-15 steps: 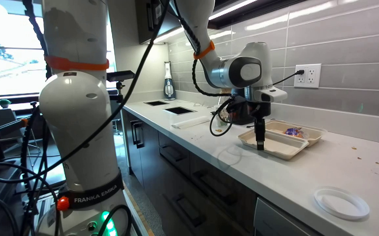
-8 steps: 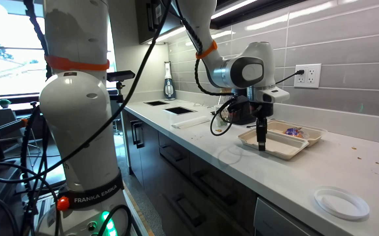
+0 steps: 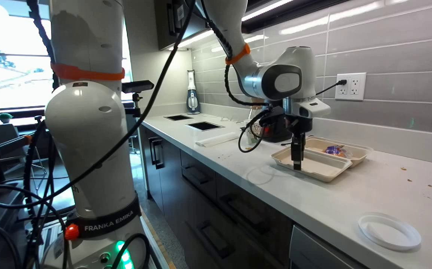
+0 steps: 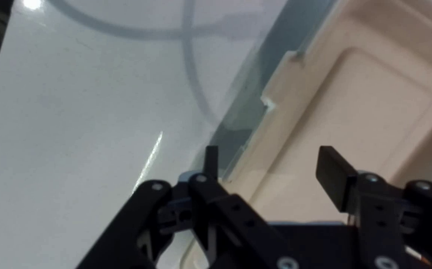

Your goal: Close the food pack.

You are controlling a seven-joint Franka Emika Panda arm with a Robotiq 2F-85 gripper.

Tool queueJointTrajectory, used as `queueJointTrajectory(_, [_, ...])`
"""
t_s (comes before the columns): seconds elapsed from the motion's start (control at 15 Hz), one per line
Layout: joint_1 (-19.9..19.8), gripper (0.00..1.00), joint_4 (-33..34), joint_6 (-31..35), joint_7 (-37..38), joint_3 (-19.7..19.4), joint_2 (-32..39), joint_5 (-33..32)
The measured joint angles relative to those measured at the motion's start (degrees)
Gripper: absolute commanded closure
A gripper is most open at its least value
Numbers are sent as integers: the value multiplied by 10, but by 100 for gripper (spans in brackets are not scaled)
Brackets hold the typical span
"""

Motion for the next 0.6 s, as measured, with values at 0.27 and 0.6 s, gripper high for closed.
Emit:
queueJointTrajectory(0.27, [0, 64, 0, 0, 0, 0, 1, 7])
queueJointTrajectory(0.6, [0, 64, 0, 0, 0, -1, 1, 7])
